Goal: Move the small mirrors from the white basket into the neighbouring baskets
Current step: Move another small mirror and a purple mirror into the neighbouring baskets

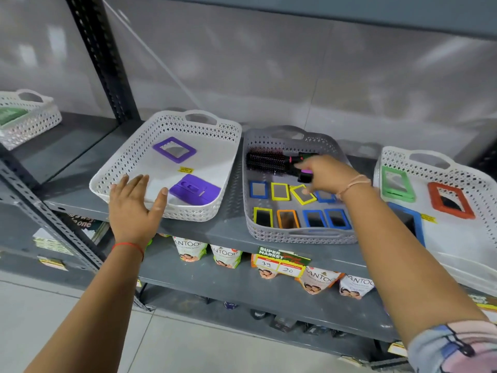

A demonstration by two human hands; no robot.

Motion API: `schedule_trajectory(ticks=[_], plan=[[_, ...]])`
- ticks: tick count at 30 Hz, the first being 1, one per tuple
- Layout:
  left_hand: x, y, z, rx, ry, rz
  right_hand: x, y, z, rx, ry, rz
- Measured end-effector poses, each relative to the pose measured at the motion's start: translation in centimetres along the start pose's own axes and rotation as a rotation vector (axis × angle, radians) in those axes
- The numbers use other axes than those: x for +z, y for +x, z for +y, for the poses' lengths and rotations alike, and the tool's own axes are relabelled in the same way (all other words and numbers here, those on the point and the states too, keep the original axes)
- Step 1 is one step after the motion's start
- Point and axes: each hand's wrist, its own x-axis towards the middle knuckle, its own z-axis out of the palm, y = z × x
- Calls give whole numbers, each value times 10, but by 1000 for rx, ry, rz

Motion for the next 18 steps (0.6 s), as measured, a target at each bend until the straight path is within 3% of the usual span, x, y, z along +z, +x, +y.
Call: schedule_trajectory(ticks=[4, 7, 12, 18], plan=[[3, 0, -2, -21, 11, -6, -15, 37, -66, -340, 184, 42], [2, 1, -2, -17, -23, 7, -8, 67, -115, -438, 232, -44], [-1, 2, -10, 38, -47, 9, 17, 102, -169, -410, 106, -236], [1, 4, -18, 29, -49, 33, 39, 122, -203, -395, -87, -195]])
